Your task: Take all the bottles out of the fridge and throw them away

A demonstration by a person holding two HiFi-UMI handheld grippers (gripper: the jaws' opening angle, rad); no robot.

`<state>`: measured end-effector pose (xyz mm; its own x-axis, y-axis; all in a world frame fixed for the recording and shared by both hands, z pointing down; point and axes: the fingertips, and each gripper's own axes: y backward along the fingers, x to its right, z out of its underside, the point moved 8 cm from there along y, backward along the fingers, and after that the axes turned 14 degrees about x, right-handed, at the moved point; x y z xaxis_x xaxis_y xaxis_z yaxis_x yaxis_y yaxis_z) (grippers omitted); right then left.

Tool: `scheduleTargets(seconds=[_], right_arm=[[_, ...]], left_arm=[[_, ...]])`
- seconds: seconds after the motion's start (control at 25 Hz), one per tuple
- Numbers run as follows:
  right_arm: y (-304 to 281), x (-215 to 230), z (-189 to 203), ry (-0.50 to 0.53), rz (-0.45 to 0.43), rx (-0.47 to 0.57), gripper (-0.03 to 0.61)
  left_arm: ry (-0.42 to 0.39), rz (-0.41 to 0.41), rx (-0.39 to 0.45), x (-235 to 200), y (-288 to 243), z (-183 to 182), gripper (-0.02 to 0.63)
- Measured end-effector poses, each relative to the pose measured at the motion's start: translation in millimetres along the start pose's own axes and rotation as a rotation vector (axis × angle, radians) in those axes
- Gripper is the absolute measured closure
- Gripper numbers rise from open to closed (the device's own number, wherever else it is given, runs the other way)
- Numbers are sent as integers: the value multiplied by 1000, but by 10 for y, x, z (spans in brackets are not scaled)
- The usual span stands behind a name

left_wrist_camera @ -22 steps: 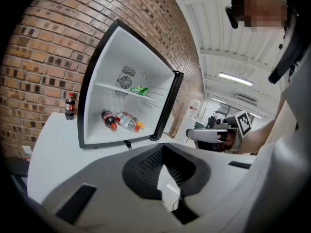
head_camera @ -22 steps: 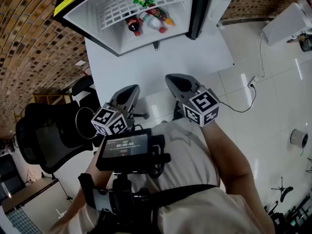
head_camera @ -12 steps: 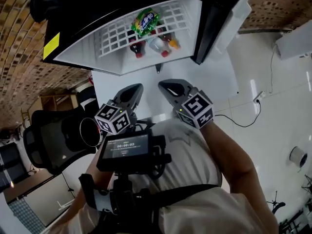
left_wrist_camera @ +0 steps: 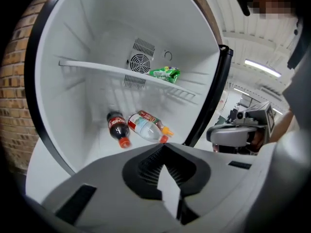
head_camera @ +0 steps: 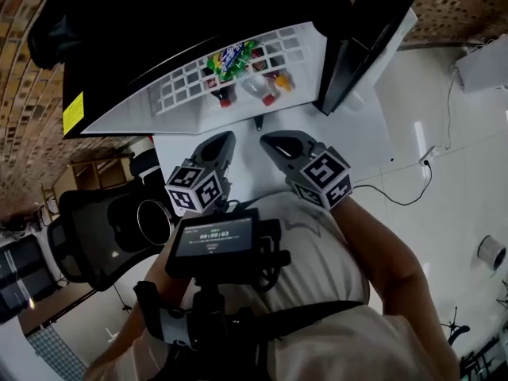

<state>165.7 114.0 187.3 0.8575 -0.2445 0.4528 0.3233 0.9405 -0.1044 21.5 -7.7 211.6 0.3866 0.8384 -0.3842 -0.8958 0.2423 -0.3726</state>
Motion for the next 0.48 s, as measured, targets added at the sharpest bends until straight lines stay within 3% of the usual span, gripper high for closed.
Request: scheduleTargets(seconds=[0.24,0.36,0.4,0.48], right_arm=[[17,-41,8,-9,32,11,577],[79,-36,11,-12,52,10,577],[116,-42,13,-15,61,12,577],[202,-49,28,-26,87,19,577]], left_arm=[[38,-123,-40,-282,-169,62,594],[45,-226,-83,-481,-369,39,400],[30,-263,-98,-549,-446,18,358],[4,-325,-118,-670,-609,-32,341]])
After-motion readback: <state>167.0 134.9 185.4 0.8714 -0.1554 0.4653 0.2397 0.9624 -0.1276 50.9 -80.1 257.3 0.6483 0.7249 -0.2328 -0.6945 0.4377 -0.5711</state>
